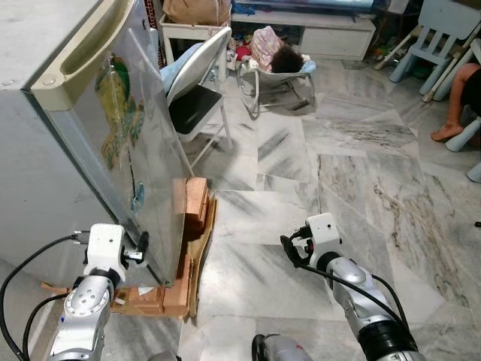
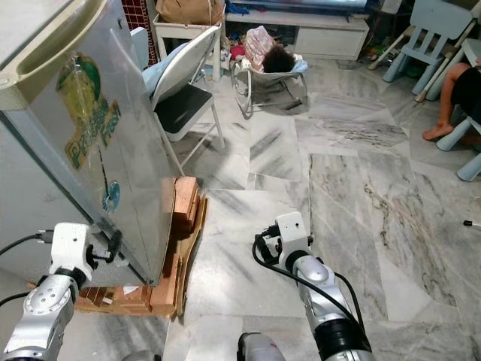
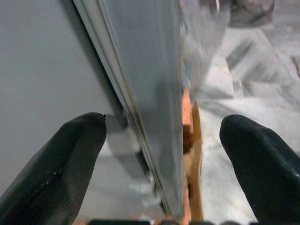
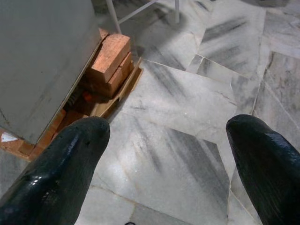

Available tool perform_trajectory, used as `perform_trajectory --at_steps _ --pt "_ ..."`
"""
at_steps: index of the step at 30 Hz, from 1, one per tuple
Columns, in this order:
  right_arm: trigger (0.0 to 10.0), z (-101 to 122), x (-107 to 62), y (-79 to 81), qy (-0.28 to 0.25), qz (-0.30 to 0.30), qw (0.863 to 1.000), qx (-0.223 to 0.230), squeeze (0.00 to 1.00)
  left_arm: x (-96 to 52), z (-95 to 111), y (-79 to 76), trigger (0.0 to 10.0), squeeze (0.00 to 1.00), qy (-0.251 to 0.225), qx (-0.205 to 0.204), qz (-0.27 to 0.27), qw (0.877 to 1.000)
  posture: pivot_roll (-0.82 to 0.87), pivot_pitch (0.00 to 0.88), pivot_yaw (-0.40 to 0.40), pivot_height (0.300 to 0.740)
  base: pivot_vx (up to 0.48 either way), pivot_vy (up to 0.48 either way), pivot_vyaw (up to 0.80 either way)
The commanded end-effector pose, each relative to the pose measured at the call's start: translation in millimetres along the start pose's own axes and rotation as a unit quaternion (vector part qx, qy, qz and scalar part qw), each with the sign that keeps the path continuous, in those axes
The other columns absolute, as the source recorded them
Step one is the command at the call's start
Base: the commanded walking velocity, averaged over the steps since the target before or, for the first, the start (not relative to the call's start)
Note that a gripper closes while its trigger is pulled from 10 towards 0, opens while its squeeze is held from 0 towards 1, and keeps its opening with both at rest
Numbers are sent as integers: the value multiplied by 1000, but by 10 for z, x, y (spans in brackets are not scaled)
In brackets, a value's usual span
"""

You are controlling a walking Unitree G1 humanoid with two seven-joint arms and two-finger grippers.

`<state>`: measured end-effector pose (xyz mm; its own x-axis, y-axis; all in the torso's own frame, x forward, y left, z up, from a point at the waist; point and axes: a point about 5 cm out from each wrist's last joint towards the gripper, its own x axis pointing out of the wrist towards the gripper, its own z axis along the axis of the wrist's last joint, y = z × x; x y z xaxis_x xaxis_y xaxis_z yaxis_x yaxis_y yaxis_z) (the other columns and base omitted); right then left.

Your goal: Restocking fridge

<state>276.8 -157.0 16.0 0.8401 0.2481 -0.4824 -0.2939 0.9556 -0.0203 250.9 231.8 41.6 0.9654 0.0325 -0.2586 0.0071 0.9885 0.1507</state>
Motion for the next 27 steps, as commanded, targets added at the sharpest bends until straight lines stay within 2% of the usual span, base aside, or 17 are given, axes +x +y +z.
perform_trajectory --at_steps 1,11,14,15,18,27 --pt "10000 35 -2 -14 0 0 1000 -4 0 56 120 51 10000 0 -26 -3 13 1000 -35 62 -23 735 0 0 0" --pt "10000 13 0 9 6 5 1000 -5 0 163 361 23 10000 0 -62 -13 -6 998 -36 62 -20 735 0 0 0" --pt "10000 2 6 19 12 9 1000 -7 0 201 443 -40 10000 0 -71 -21 -38 996 -36 63 -20 735 0 0 0" --pt "10000 -4 5 22 15 11 1000 -8 0 201 461 -100 10000 0 -70 -28 -69 995 -36 63 -20 735 0 0 0" --pt "10000 -14 4 25 19 13 1000 -9 0 187 479 -162 10000 0 -71 -17 -92 993 -36 63 -20 735 0 0 0" --pt "10000 -75 -2 67 35 26 999 -16 0 274 621 -133 10000 0 -99 -16 -50 994 -36 61 -17 735 0 0 0"
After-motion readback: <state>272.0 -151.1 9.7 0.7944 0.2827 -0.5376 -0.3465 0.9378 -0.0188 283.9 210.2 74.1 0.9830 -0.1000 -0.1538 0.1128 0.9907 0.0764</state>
